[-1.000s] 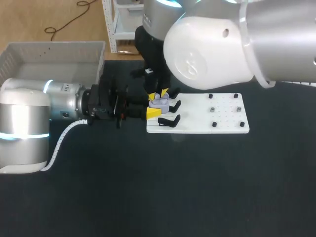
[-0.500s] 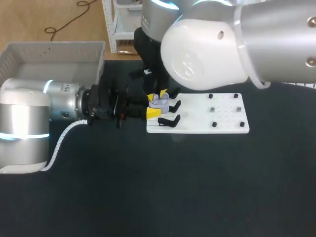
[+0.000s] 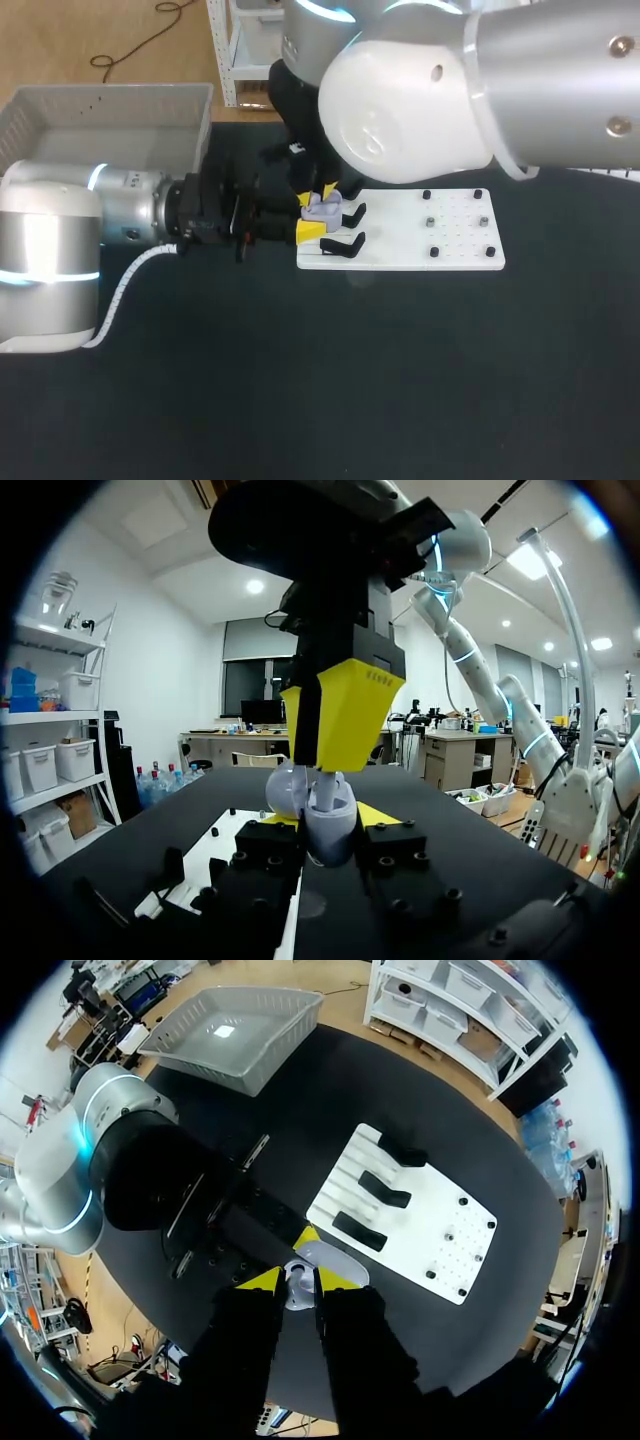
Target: Pick up each earbud case from the left stands, insert the matching earbuds, close the lid, and place the case in the box.
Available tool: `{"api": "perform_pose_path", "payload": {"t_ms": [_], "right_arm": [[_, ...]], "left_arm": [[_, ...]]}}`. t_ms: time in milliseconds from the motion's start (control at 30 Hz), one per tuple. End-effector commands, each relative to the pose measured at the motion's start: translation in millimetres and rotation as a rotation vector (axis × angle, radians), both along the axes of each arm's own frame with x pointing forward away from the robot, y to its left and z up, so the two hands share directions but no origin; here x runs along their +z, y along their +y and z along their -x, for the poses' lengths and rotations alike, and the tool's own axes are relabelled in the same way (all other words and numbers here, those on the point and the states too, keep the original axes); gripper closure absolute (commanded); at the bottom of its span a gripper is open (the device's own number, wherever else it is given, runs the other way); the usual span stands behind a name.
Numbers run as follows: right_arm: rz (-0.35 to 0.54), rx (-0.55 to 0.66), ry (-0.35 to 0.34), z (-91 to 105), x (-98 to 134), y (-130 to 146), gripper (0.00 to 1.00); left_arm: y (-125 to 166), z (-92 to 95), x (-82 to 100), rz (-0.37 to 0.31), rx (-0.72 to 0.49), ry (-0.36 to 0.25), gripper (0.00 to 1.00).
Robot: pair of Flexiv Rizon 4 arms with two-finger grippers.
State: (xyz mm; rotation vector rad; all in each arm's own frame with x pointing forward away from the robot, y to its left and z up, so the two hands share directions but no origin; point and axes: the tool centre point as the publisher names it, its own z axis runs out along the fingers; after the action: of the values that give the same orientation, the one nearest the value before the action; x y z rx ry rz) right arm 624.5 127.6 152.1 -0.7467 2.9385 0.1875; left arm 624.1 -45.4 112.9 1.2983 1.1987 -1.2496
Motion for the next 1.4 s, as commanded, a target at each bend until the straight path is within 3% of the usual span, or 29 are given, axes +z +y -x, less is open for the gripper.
{"api": "perform_pose_path", "payload": {"t_ms": [33,400,933,1233,1400], "right_arm": [[0.003,-0.002,-0.005,1.2,-5,1,1.0],[0.037,0.004,-0.082,13.1,-1,1,1.0],[0.039,0.013,-0.074,10.3,-4,4,1.0],[0.036,-0.005,-0.004,12.7,19,-2,1.0],[0.02,0.0,0.079,11.3,36,-5,1.0]], "left_arm": [[-1,0.9,3.0,0.002,0.004,-0.003,1.0],[-1,0.9,3.0,0.002,0.004,-0.003,1.0],[-1,0.9,3.0,0.002,0.004,-0.003,1.0],[-1,0.9,3.0,0.002,0.004,-0.003,1.0],[-1,0.9,3.0,0.002,0.004,-0.003,1.0]]}}
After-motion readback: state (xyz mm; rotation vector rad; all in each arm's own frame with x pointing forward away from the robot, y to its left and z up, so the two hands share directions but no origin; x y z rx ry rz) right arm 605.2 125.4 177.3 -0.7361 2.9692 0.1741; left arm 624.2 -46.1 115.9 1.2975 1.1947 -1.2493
